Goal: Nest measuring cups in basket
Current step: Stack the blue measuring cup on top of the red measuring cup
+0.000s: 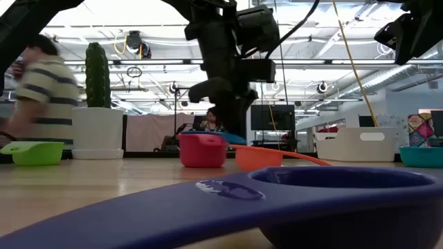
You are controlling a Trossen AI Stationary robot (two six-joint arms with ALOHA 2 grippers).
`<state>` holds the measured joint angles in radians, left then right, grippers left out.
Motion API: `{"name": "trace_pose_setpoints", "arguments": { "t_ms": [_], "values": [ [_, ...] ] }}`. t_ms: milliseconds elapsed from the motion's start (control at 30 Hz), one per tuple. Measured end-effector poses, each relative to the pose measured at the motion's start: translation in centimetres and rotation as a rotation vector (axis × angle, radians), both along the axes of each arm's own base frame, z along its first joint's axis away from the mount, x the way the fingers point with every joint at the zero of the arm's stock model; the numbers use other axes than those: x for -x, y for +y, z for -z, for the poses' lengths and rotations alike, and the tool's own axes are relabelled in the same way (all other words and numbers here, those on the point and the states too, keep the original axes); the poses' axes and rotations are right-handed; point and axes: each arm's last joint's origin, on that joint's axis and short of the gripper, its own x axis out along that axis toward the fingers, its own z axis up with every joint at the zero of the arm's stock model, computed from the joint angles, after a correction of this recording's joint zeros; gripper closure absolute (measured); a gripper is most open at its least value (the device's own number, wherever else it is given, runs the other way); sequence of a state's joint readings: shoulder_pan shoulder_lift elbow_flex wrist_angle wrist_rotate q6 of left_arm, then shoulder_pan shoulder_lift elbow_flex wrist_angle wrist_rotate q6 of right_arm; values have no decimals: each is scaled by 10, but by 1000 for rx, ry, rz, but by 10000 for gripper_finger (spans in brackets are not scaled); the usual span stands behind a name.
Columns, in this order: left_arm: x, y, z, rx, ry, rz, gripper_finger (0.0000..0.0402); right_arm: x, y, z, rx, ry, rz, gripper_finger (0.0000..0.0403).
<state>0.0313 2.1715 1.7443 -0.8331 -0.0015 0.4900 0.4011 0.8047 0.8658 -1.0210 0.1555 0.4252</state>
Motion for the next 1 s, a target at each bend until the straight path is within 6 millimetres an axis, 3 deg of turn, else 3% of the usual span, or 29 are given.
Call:
{"name": "trace_pose_setpoints", "arguments": {
  "t_ms": [167, 400, 533, 700, 1000],
  "values": [
    [0, -5, -8, -53, -25, 2, 376, 0, 0, 0, 0, 0, 0, 284],
    [0, -9, -34, -57, -43, -26, 376, 1, 0, 0, -4, 10, 13, 284],
    [0, -24, -45, 1, -48, -48, 376, 3, -1, 2, 0, 37, 26, 284],
    [0, -46, -37, -8, -54, 39, 376, 2, -1, 1, 4, 22, 18, 284],
    [-9, -44, 0, -85, 4, 53, 376, -1, 0, -1, -17, -10, 21, 284]
  ]
}}
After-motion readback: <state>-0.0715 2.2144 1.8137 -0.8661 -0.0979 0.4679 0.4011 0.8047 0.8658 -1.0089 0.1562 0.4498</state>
